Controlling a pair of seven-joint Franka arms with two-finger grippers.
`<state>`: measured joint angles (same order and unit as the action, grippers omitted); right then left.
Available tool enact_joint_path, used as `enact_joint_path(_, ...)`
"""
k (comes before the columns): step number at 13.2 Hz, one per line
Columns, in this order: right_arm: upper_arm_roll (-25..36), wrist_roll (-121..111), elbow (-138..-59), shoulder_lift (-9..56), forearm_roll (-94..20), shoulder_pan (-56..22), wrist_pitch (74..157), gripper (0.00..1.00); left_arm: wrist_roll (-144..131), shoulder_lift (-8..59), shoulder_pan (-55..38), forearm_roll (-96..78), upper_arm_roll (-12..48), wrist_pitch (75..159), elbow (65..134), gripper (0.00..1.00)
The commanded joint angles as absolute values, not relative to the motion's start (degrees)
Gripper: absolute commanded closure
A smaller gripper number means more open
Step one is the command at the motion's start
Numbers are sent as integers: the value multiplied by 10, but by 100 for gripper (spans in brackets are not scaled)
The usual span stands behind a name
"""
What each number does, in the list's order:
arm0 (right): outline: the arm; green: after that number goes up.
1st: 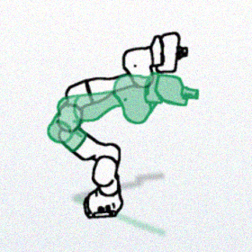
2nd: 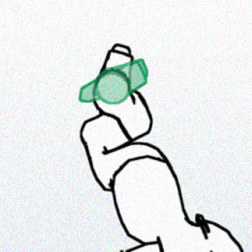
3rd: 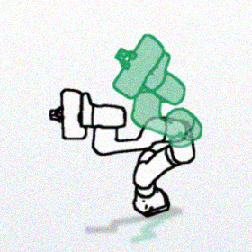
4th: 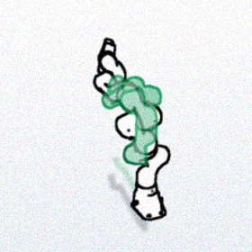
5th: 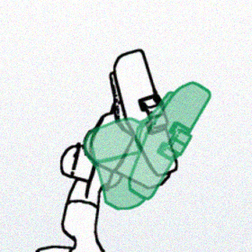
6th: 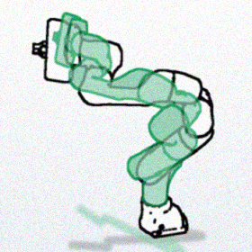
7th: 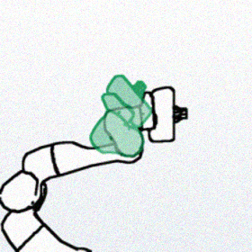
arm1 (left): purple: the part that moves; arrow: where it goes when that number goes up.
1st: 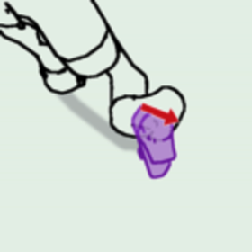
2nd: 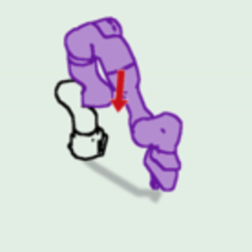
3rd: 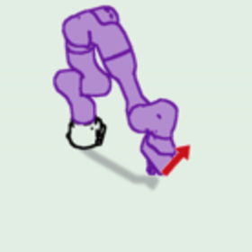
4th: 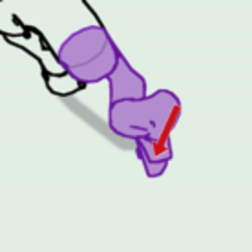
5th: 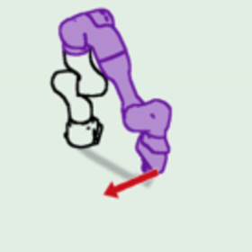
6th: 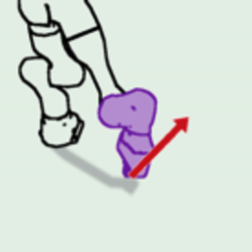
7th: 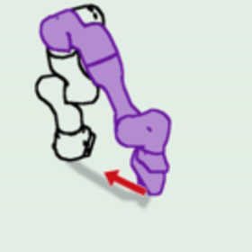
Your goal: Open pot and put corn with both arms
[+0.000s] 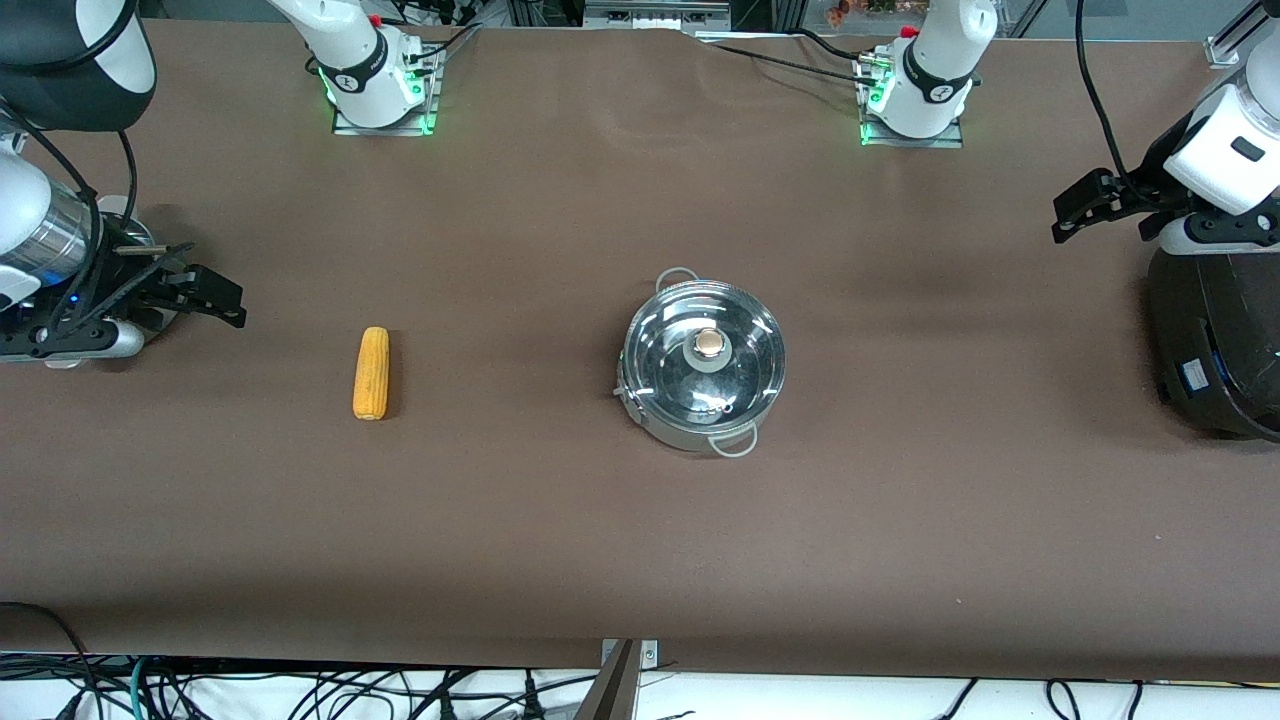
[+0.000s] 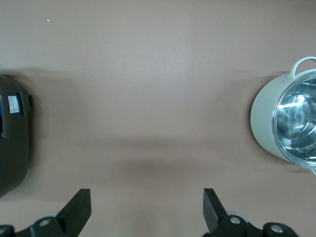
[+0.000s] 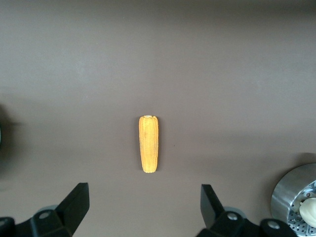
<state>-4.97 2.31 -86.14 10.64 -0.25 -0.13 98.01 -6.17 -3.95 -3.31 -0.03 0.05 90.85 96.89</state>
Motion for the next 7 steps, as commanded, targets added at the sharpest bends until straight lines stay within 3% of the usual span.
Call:
enact_joint_path(1, -51, 29, -855, 106, -3, 1, 976, 0, -57, -38, -33, 10, 3, 896, 958, 0)
enact_joint_path(7, -50, 30, -857, 107, -3, 4, 972, 0, -57, -38, -33, 10, 3, 896, 958, 0)
